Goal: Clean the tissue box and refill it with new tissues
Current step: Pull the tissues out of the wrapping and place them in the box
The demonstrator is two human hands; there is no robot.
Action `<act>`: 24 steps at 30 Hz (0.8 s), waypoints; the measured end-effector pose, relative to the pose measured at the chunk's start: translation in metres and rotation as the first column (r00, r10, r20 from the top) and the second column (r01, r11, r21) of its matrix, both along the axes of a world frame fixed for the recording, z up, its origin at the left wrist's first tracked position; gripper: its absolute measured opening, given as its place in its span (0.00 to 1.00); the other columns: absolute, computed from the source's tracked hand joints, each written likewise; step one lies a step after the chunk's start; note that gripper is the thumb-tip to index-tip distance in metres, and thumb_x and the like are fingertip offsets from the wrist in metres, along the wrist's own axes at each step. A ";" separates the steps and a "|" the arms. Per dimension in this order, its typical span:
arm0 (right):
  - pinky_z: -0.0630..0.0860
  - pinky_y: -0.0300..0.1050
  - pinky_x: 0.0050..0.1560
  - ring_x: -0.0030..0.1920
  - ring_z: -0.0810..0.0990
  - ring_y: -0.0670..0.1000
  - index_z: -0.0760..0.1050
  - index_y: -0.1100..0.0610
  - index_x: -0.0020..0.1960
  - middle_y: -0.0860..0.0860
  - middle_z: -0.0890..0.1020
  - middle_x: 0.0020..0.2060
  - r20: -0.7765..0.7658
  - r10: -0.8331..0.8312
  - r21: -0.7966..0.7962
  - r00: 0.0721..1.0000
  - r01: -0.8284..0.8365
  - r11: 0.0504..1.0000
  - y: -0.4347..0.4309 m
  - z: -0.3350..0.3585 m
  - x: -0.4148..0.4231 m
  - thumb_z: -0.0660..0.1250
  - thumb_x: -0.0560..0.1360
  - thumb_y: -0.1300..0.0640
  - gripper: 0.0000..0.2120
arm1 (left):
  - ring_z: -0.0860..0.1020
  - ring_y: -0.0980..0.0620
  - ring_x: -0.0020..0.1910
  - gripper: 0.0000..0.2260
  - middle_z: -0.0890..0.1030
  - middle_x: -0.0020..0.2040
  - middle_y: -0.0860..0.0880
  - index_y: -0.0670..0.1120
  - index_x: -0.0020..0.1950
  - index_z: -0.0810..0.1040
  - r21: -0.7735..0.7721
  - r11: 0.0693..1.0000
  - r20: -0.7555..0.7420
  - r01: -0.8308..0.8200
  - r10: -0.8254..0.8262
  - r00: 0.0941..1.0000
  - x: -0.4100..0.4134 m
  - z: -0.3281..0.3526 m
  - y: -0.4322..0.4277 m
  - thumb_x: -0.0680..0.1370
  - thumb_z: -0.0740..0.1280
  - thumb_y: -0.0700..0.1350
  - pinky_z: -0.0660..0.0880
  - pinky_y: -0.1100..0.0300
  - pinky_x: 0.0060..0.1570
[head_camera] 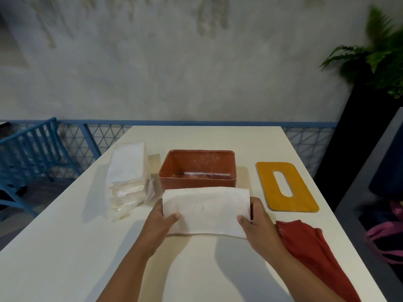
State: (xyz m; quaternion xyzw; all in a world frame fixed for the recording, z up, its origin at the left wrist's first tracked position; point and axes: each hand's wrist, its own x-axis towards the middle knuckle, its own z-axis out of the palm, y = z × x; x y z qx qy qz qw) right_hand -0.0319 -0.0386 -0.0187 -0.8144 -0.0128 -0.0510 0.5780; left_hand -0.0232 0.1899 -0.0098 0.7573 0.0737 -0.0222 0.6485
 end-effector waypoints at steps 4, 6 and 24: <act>0.73 0.34 0.41 0.45 0.79 0.45 0.68 0.48 0.57 0.46 0.79 0.44 0.198 -0.145 0.091 0.970 0.129 0.988 0.003 0.036 0.017 0.66 0.74 0.67 0.18 | 0.76 0.50 0.54 0.22 0.76 0.54 0.52 0.53 0.62 0.64 0.076 0.990 0.189 -0.120 0.103 0.976 0.013 0.039 -0.002 0.74 0.68 0.37 0.73 0.58 0.49; 0.72 0.31 0.35 0.40 0.77 0.45 0.63 0.50 0.61 0.49 0.76 0.40 0.219 -0.223 0.091 0.950 0.207 0.974 0.007 0.060 0.033 0.67 0.74 0.65 0.21 | 0.75 0.51 0.51 0.27 0.75 0.53 0.50 0.49 0.65 0.60 0.109 0.971 0.289 -0.212 0.173 0.941 0.031 0.064 -0.004 0.73 0.69 0.36 0.71 0.58 0.48; 0.59 0.48 0.53 0.41 0.71 0.50 0.71 0.52 0.40 0.46 0.72 0.32 -0.110 -0.024 -0.973 0.994 -0.103 0.205 0.052 0.061 0.150 0.60 0.73 0.61 0.06 | 0.78 0.44 0.55 0.13 0.80 0.55 0.42 0.39 0.59 0.76 0.908 0.196 -0.338 0.371 -0.182 0.923 0.172 0.051 -0.015 0.76 0.60 0.34 0.73 0.57 0.52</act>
